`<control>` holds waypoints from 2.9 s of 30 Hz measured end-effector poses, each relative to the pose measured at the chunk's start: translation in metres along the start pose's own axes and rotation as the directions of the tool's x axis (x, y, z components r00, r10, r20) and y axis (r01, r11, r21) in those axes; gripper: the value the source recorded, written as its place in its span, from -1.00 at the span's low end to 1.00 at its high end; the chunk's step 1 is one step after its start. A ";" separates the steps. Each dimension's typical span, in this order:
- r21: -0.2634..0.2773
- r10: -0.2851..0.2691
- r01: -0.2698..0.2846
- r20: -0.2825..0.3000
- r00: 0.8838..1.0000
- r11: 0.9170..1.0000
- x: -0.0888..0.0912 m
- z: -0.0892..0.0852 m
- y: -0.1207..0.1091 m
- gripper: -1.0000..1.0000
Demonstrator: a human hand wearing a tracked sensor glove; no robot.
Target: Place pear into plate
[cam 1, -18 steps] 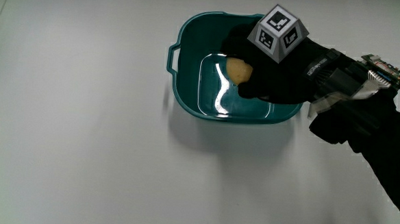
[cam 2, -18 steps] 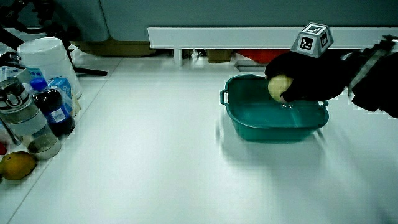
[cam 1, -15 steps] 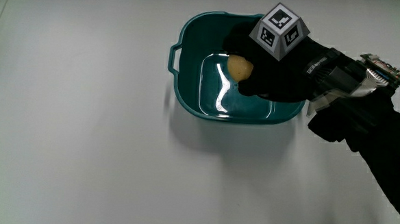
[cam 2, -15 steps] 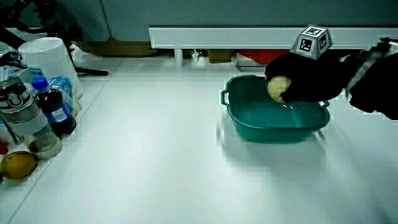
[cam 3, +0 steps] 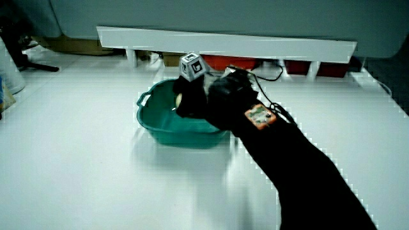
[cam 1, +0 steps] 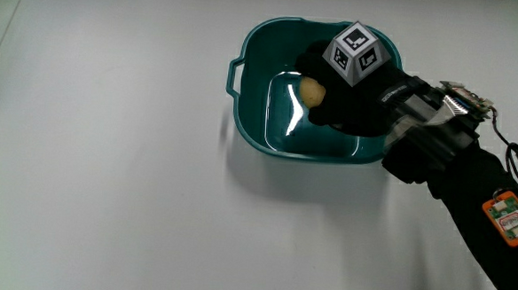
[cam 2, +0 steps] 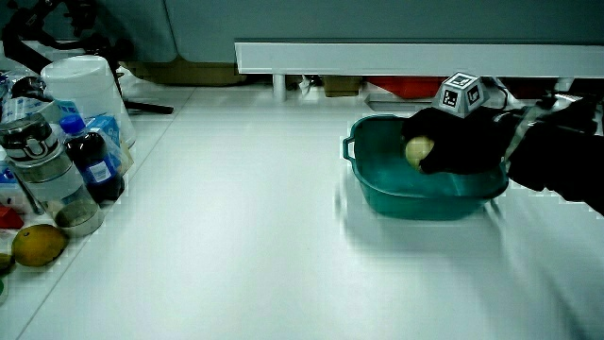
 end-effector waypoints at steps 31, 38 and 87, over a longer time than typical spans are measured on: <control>-0.076 -0.066 0.066 -0.004 0.998 0.995 0.012 -0.038 0.006 -0.05; -0.106 -0.092 0.086 -0.052 0.994 0.991 0.021 -0.047 0.006 -0.38; 0.114 -0.050 0.079 -0.236 0.970 0.990 0.075 -0.009 -0.182 -1.00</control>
